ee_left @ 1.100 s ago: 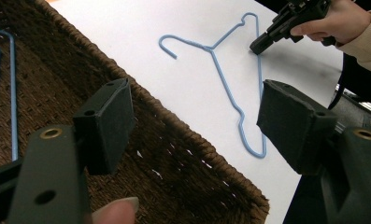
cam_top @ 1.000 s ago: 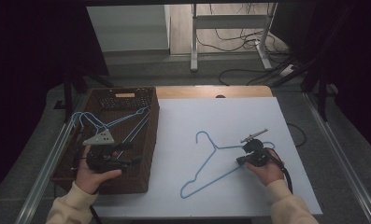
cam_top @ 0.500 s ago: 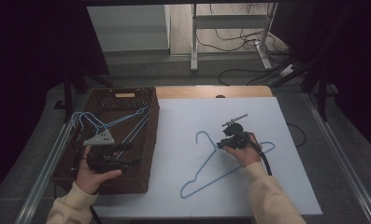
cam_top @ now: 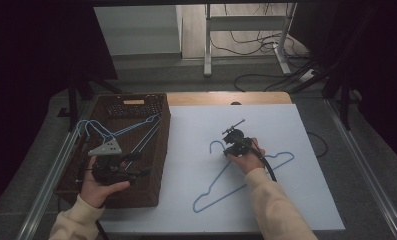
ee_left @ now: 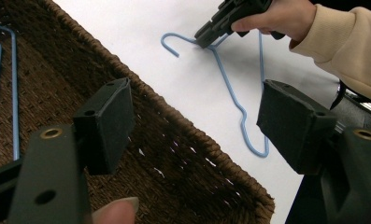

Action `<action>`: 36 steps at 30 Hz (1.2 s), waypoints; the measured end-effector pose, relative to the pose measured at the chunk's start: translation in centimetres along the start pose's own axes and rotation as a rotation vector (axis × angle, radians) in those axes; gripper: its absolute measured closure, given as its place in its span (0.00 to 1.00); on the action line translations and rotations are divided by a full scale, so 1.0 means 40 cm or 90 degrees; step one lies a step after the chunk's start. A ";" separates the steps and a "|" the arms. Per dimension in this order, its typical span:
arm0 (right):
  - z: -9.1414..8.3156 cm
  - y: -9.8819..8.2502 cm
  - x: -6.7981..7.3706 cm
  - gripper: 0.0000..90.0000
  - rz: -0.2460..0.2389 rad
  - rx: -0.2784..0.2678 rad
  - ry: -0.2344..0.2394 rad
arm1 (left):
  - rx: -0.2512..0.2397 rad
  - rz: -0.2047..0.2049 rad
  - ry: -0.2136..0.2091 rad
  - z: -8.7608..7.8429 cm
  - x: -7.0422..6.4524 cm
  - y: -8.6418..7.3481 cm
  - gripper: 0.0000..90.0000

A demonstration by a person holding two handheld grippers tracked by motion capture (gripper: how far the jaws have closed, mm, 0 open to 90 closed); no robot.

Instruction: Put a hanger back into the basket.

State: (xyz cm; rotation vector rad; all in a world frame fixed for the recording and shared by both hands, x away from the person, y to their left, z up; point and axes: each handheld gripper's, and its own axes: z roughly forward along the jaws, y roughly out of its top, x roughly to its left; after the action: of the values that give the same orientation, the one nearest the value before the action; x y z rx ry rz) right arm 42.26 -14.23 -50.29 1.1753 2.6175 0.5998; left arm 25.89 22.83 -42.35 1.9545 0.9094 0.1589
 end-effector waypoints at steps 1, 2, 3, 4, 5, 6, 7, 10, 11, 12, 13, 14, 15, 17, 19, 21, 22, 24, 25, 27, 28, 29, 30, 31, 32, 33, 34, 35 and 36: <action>0.002 0.001 0.002 0.88 -0.004 0.004 -0.006 | 0.000 0.000 0.000 0.000 0.000 0.000 0.30; 0.002 0.002 0.003 0.90 -0.003 0.005 -0.007 | 0.000 0.000 0.000 -0.001 0.000 0.000 0.30; 0.002 0.002 0.003 0.92 -0.002 0.006 -0.006 | 0.000 0.000 0.000 -0.001 0.000 0.000 0.30; 0.003 0.002 0.003 0.93 0.001 0.006 -0.005 | 0.000 0.000 0.000 -0.001 0.000 0.000 0.30; 0.003 0.002 0.004 0.94 0.006 0.006 -0.005 | 0.000 0.001 0.000 0.000 0.000 0.000 0.30; 0.002 0.001 0.003 0.94 0.014 0.006 -0.002 | 0.001 0.001 0.001 0.000 -0.001 0.000 0.30; 0.002 0.002 0.003 0.95 0.022 0.006 -0.002 | 0.001 0.002 0.001 0.000 -0.002 0.000 0.30; 0.002 0.001 0.006 0.95 0.025 0.004 -0.007 | 0.000 0.004 0.000 -0.001 -0.005 0.002 0.30; 0.001 0.000 0.007 0.95 0.025 0.001 -0.010 | 0.000 0.005 0.000 0.000 -0.006 0.003 0.30; -0.001 -0.002 0.007 0.95 0.027 0.000 -0.012 | -0.001 0.005 -0.001 0.000 -0.007 0.003 0.30; -0.002 -0.003 0.007 0.95 0.029 -0.001 -0.013 | 0.000 0.006 -0.001 0.001 -0.009 0.004 0.30; -0.005 -0.005 0.006 0.95 0.036 -0.009 -0.011 | 0.000 0.007 -0.002 0.002 -0.010 0.005 0.30; -0.011 -0.007 0.003 0.95 0.040 -0.017 -0.005 | 0.000 0.008 -0.003 0.003 -0.012 0.006 0.30; -0.024 -0.011 0.000 0.95 0.047 -0.034 0.001 | 0.001 0.008 -0.005 0.006 -0.015 0.008 0.30; -0.042 -0.017 0.000 0.95 0.050 -0.049 0.004 | 0.002 0.007 -0.006 0.010 -0.019 0.010 0.30; -0.057 -0.025 0.000 0.95 0.051 -0.062 0.010 | 0.004 0.005 -0.008 0.016 -0.024 0.014 0.30; -0.068 -0.030 0.001 0.95 0.052 -0.070 0.015 | 0.007 0.005 -0.009 0.020 -0.027 0.016 0.30; -0.086 -0.039 0.001 0.95 0.051 -0.086 0.020 | 0.012 0.002 -0.011 0.030 -0.038 0.024 0.30; -0.097 -0.045 0.000 0.95 0.053 -0.094 0.022 | 0.014 0.002 -0.014 0.035 -0.045 0.029 0.30; -0.107 -0.051 -0.002 0.95 0.054 -0.104 0.026 | 0.016 0.004 -0.019 0.045 -0.058 0.039 0.30; -0.115 -0.056 -0.004 0.95 0.056 -0.111 0.030 | 0.018 0.004 -0.022 0.050 -0.063 0.043 0.31; -0.119 -0.059 -0.005 0.95 0.055 -0.112 0.034 | 0.021 0.004 -0.029 0.059 -0.072 0.050 0.31; -0.125 -0.064 -0.006 0.95 0.056 -0.119 0.035 | 0.022 0.003 -0.031 0.065 -0.078 0.053 0.31; -0.129 -0.067 -0.006 0.95 0.056 -0.123 0.036 | 0.027 0.005 -0.035 0.076 -0.087 0.059 0.31; -0.136 -0.072 -0.007 0.95 0.056 -0.127 0.036 | 0.033 0.009 -0.035 0.083 -0.091 0.062 0.31; -0.139 -0.074 -0.007 0.95 0.056 -0.130 0.035 | 0.039 0.011 -0.036 0.096 -0.099 0.067 0.30; -0.144 -0.077 -0.007 0.95 0.057 -0.135 0.036 | 0.042 0.011 -0.037 0.106 -0.104 0.071 0.30; -0.147 -0.080 -0.007 0.95 0.056 -0.139 0.037 | 0.048 0.014 -0.034 0.115 -0.110 0.074 0.30; -0.149 -0.082 -0.008 0.95 0.055 -0.144 0.037 | 0.052 0.017 -0.029 0.122 -0.115 0.077 0.31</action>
State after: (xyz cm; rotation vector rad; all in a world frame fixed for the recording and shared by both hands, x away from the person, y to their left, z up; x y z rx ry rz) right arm 38.20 -18.09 -46.39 1.2194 2.4752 0.9322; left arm 26.43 15.52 -41.43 2.0389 0.8717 0.0935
